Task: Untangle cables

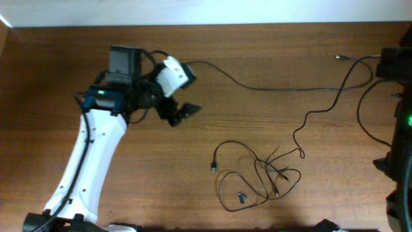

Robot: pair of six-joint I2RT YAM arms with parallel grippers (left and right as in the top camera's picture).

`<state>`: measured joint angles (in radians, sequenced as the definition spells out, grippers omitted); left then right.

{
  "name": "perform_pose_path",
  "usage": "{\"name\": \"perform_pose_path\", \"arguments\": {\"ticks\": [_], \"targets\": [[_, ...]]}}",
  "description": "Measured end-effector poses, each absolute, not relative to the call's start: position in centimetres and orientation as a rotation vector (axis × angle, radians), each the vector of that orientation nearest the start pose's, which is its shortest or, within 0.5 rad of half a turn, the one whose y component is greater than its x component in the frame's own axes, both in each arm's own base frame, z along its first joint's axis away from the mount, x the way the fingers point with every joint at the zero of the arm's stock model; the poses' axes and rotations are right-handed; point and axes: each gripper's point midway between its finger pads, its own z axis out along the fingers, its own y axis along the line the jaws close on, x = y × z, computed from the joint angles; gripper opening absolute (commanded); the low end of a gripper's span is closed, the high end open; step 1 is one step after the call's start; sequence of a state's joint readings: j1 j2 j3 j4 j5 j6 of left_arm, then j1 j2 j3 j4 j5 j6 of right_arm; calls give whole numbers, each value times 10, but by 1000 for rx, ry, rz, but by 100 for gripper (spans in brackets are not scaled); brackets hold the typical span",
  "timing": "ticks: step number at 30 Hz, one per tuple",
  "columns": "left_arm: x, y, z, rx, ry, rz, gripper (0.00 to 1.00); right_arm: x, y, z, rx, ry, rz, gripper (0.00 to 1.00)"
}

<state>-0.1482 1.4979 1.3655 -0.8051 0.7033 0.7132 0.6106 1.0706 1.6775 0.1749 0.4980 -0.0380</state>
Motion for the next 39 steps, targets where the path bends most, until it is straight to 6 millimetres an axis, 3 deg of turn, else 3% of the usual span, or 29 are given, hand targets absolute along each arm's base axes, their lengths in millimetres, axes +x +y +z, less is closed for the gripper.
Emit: {"name": "perform_pose_path", "arguments": {"ticks": [3,4,6,9,11,15,17,21,24,26,30,34,36,37,39], "targets": [[327,-218,225,1353,1909,-756,99,229,60,690,198,900,330,4],[324,-227,218,1382,1909,-781,99,230,60,690,198,900,330,4],[314,-261,188,1481,1910,-867,99,230,60,690,198,902,329,4],[306,-294,157,1572,1891,-924,99,231,61,688,194,912,326,4],[288,-327,121,1678,1881,-984,99,233,62,686,188,924,322,4],[264,-376,83,1810,1775,-1013,99,237,65,680,177,953,311,4],[261,-395,75,1841,1700,-989,99,239,66,677,171,971,303,4],[257,-413,68,1858,1641,-972,99,243,69,670,158,1003,291,4],[272,-428,62,1790,1666,-899,99,244,69,669,155,1010,288,4],[280,-435,45,1731,1738,-880,99,244,69,669,155,1010,288,4],[280,-434,13,1699,1856,-879,100,244,69,669,155,1010,288,4],[277,-436,12,1692,1869,-883,89,244,69,669,155,1010,289,4],[269,-440,12,1711,1864,-891,58,244,69,669,156,1009,289,4],[266,-442,11,1717,1866,-883,53,244,69,669,159,1009,296,4],[260,-446,8,1732,1870,-857,30,244,69,669,173,1007,320,4]]}}
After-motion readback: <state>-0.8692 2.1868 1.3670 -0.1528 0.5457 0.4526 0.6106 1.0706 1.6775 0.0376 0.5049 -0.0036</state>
